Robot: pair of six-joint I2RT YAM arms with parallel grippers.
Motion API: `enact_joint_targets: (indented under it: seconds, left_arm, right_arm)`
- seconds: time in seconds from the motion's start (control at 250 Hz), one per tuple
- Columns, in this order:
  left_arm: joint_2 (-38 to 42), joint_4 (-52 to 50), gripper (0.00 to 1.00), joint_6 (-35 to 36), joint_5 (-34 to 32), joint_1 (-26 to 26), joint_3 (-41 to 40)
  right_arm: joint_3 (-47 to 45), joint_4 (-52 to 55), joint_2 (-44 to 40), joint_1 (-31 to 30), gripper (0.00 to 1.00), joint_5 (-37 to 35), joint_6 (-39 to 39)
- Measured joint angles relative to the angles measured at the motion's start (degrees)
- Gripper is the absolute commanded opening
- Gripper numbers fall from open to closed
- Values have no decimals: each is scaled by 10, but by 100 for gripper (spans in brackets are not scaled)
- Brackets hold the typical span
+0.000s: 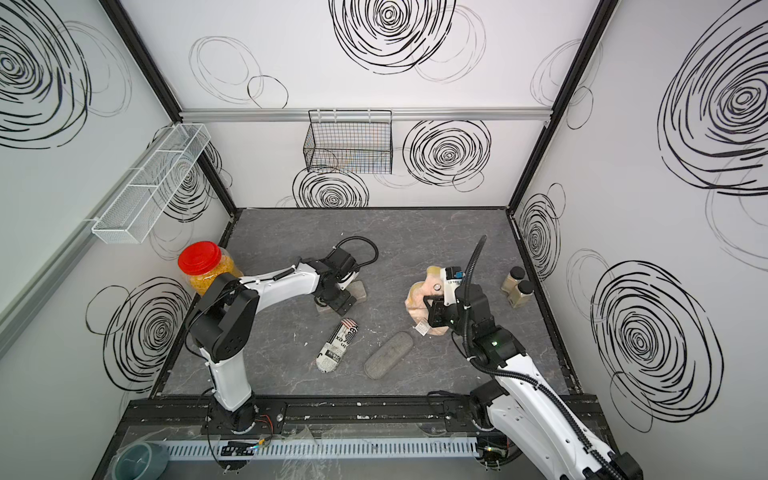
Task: Wipe the eyeglass case
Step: Pick up the eyeglass case from the center of the board.
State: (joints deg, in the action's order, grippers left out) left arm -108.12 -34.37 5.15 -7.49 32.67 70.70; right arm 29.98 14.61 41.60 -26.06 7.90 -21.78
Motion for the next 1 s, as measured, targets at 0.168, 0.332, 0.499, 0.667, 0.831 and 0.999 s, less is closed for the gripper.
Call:
enact_joint_targets:
  seconds: [0.168, 0.332, 0.499, 0.667, 0.831, 0.999]
  left_arm:
    - [6, -5, 95, -6, 12, -3, -5]
    - [32, -14, 90, -15, 24, -16, -37]
    - [50, -16, 85, -23, 32, -23, -64]
    - [63, -15, 76, -31, 35, -24, -80]
    - [75, -14, 70, -41, 47, -23, -90]
    - [102, -5, 64, -63, 49, -19, -99]
  right_arm:
    - [-1, 0, 0, 0, 0, 0, 0]
    - [-2, 1, 2, 1, 0, 2, 0]
    - [-2, 1, 2, 1, 0, 3, 0]
    - [-3, 1, 0, 2, 0, 4, 0]
    - [-3, 2, -6, 3, 0, 5, -1]
    - [-3, 1, -10, 3, 0, 19, -7]
